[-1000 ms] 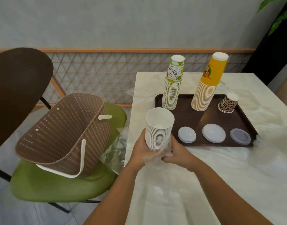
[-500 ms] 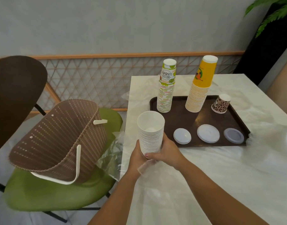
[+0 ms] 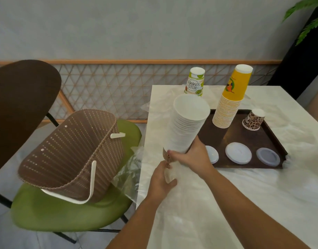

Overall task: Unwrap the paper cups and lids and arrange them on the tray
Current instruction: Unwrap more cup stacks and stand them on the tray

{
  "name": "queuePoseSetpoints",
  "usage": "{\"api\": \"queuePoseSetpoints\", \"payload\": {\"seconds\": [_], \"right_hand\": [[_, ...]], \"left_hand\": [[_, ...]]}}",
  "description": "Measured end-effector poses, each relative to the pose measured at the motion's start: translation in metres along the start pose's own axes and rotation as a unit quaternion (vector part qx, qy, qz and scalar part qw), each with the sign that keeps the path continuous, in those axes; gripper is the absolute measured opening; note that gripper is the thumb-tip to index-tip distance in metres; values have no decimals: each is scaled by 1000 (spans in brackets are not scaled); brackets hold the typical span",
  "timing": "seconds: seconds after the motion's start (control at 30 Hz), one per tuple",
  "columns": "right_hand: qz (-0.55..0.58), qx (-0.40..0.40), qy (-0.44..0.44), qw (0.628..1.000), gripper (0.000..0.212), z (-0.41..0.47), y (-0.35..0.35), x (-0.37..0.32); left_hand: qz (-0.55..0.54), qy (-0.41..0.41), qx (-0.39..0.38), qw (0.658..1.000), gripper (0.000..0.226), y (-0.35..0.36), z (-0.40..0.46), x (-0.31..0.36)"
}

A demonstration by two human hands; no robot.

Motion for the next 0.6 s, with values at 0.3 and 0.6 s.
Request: {"api": "queuePoseSetpoints", "payload": {"seconds": [0.3, 0.6], "right_hand": [[-5, -47, 39, 998, 78, 39, 29, 10], [-88, -81, 57, 991, 86, 42, 52, 31]], "left_hand": [[60, 34, -9, 998, 52, 5, 4, -6], [87, 45, 54, 994, 15, 4, 1, 7]]}}
Point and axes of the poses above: each hand's wrist, its own z-axis towards the middle knuckle, its own y-axis out of the palm, x = y × z, the point moved 3 cm from there along z, towards the middle knuckle, and after that the axes turned 8 degrees about -z, right-handed, at the moved point
